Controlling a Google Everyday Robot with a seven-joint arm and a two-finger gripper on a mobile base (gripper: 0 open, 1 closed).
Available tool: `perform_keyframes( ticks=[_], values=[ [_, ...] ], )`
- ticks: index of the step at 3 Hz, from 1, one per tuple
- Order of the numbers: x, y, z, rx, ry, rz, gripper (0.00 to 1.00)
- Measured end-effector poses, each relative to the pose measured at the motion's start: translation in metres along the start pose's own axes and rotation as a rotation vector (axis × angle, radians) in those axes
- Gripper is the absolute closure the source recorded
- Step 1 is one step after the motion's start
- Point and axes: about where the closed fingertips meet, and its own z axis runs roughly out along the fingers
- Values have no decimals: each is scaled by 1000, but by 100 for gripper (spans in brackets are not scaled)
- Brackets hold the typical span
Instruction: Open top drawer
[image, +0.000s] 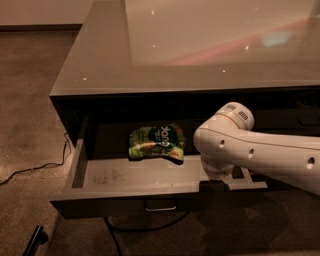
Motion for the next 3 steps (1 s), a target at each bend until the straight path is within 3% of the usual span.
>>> perform_keyframes(
  ticks=[3],
  values=[
    [12, 60, -18, -114, 68, -24, 100]
  ],
)
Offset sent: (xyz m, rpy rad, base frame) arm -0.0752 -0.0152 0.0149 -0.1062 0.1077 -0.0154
